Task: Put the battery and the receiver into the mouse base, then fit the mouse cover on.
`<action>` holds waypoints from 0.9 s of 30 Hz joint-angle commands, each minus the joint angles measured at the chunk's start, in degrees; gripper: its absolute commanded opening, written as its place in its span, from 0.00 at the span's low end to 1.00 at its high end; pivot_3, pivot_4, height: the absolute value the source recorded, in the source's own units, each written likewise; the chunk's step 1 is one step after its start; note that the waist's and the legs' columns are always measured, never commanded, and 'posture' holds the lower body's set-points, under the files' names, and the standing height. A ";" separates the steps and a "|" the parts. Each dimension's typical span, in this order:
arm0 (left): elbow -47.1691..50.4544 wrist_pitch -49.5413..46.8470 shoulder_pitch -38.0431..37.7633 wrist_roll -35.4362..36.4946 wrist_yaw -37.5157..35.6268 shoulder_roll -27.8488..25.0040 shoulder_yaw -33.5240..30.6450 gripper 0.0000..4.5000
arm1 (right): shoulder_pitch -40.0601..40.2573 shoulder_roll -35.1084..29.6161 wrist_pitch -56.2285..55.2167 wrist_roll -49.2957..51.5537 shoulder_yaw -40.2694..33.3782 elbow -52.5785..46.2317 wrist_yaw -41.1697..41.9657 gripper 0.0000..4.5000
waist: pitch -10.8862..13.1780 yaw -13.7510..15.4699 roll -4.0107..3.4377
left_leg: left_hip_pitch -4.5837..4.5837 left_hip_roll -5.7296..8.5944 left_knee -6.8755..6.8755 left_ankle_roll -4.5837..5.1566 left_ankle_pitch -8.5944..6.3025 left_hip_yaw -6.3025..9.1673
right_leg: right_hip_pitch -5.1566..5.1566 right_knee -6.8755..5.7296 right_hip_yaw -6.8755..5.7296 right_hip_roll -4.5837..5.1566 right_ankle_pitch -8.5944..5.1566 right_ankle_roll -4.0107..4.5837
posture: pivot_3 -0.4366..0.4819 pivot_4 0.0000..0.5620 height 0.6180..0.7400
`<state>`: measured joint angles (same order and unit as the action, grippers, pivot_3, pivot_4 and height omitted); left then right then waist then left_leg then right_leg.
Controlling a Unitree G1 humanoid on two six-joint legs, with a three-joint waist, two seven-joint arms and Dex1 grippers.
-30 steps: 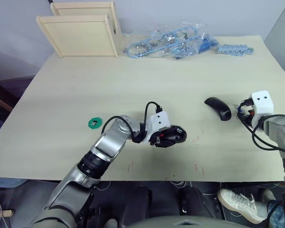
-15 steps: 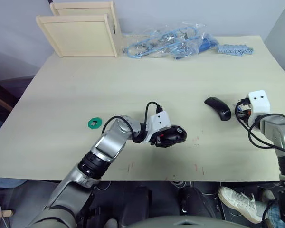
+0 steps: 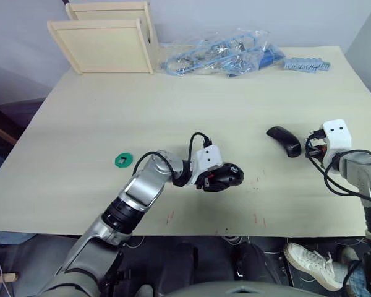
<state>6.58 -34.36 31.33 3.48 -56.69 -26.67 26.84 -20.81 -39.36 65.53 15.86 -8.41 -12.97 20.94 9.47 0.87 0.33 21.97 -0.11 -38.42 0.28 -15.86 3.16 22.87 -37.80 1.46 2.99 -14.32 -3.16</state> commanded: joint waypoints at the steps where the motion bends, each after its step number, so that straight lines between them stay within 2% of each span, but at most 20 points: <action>1: -0.98 0.53 -0.91 -0.63 0.09 0.44 1.54 0.65 | 1.85 -6.13 1.13 1.75 -0.91 -9.77 4.43 0.03 | 0.00 -0.06 0.00 | 0.01 0.01 0.00 0.00 0.00 0.03 | 0.00 0.03 -0.03 0.01 0.00 0.00 | 0.48 0.27 1.00; 3: -0.98 0.69 -1.00 -0.64 0.05 0.36 1.52 0.65 | 2.91 -7.53 2.16 2.85 -1.74 -12.33 5.47 0.03 | -0.01 -0.11 0.02 | -0.02 0.01 0.00 0.00 0.00 0.03 | -0.03 0.04 -0.04 0.01 0.00 -0.01 | 0.48 0.27 1.00; 7: -1.46 1.25 -1.08 -0.73 -0.05 0.30 1.52 0.65 | 4.06 -11.82 11.62 10.20 -6.57 -21.31 11.13 0.03 | 0.02 0.00 -0.05 | 0.01 0.01 0.00 0.00 0.00 0.08 | -0.04 0.04 -0.08 0.01 -0.01 -0.01 | 0.48 0.27 1.00; 12: -1.63 1.91 -1.20 -0.96 -0.37 0.02 1.52 0.65 | -0.46 -17.31 24.17 17.90 -5.96 -28.51 15.52 0.03 | 0.04 -0.09 -0.10 | -0.01 0.01 0.00 0.00 0.00 0.16 | -0.11 0.11 -0.18 0.03 -0.01 -0.01 | 0.48 0.27 1.00; 14: -1.64 2.08 -1.19 -1.05 -0.46 -0.07 1.57 0.65 | -2.41 -17.70 25.37 20.48 -5.14 -30.56 17.03 0.03 | 0.04 -0.08 -0.11 | 0.00 0.01 0.01 0.00 0.00 0.19 | -0.12 0.12 -0.20 0.02 -0.01 0.00 | 0.48 0.27 1.00; 18: -1.66 2.30 -1.17 -1.19 -0.61 -0.13 1.60 0.65 | -4.42 -16.23 26.97 25.28 -5.15 -28.41 15.33 0.03 | 0.04 0.00 -0.08 | 0.02 0.01 0.01 0.00 0.00 0.24 | -0.14 0.15 -0.26 0.02 -0.01 0.00 | 0.48 0.27 1.00; 21: -1.42 2.16 -1.11 -1.18 -0.78 -0.28 1.53 0.65 | -9.40 -15.33 26.97 29.19 0.42 -26.78 13.93 0.03 | 0.04 -0.18 -0.10 | 0.02 0.01 0.01 0.00 0.00 0.20 | -0.12 0.15 -0.23 0.04 -0.01 0.00 | 0.48 0.27 1.00; 23: -1.22 2.00 -1.06 -1.20 -0.89 -0.33 1.54 0.65 | -14.58 -16.85 26.97 32.22 7.29 -24.40 13.75 0.03 | 0.04 -0.41 -0.12 | -0.02 0.00 0.01 0.00 0.00 0.20 | -0.13 0.12 -0.23 0.03 -0.01 0.00 | 0.48 0.27 1.00; 27: -1.03 1.64 -0.72 -1.22 -1.11 -0.26 1.50 0.65 | -21.88 -15.26 26.97 37.43 13.75 -20.51 11.82 0.03 | 0.05 -0.18 -0.11 | 0.03 0.00 0.02 0.00 0.00 0.29 | -0.12 0.16 -0.32 0.04 -0.02 0.01 | 0.48 0.27 1.00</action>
<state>6.06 -32.17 31.28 2.84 -57.77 -27.24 26.71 -41.07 -54.79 92.15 51.24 4.83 -33.99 33.53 9.51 0.69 0.22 22.02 -0.11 -38.41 0.28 -15.87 3.44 22.75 -37.61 1.13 3.03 -14.34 -3.15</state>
